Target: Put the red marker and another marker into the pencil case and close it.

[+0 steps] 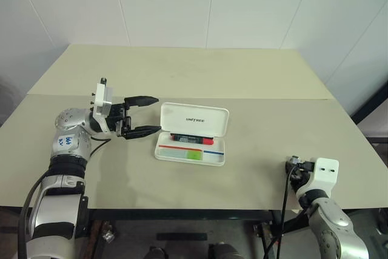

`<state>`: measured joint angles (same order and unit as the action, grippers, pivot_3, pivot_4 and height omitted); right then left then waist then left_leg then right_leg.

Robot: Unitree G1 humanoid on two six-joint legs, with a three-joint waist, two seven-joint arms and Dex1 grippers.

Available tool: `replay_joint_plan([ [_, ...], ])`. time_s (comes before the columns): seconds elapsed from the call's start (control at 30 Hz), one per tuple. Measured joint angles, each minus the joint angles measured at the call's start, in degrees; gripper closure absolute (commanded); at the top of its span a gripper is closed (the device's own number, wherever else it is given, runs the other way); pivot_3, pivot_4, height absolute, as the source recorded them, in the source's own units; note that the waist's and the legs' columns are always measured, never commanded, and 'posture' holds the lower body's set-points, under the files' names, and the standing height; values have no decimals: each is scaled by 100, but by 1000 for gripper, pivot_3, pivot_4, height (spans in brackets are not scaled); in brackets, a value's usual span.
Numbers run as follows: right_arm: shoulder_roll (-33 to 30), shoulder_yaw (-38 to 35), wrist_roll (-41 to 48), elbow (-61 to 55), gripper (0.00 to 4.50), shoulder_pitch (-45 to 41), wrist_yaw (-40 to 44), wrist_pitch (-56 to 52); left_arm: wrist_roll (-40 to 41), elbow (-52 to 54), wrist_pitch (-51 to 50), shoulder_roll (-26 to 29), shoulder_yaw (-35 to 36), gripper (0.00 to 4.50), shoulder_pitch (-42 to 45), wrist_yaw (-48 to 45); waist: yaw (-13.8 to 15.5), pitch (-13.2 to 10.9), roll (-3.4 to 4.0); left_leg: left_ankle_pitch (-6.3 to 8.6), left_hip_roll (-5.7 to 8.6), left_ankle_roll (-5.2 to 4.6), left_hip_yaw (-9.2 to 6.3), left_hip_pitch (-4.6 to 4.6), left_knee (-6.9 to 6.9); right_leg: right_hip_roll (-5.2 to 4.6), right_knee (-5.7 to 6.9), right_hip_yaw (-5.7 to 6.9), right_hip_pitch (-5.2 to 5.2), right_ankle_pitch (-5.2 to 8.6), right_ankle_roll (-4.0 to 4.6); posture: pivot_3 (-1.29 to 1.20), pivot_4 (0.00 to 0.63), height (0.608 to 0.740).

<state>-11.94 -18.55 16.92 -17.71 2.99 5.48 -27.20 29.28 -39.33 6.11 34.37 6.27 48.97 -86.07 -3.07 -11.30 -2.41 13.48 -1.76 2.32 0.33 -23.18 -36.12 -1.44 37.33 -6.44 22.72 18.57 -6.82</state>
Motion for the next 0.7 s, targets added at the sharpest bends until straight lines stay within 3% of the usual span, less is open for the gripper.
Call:
replay_joint_plan([
  [0.07, -77, 6, -1, 20, 4137, -19, 40, 5, 1, 0, 0, -22, 1, 0, 0, 0, 0, 0, 0, 0, 1, 0, 0, -1, 1, -1, -1, 0, 1, 0, 0, 0, 150, 740],
  [0.4, -1187, 138, 307, -165, 4155, -883, 1218, 138, 69, -157, 24, 1, 60, 0, -50, 0, -34, -3, 5, 0, -6, 0, -4, 1, 5, 12, 0, 1, 4, 0, -2, 0, 150, 740],
  [0.7, -2191, 1657, 392, -436, 4155, -1182, 3339, 430, 76, -444, 448, 73, -134, 0, -279, 0, 1, -5, 1, 8, 0, -6, -3, -16, 5, -2, -29, 4, 3, -1, -10, 0, 150, 740],
])
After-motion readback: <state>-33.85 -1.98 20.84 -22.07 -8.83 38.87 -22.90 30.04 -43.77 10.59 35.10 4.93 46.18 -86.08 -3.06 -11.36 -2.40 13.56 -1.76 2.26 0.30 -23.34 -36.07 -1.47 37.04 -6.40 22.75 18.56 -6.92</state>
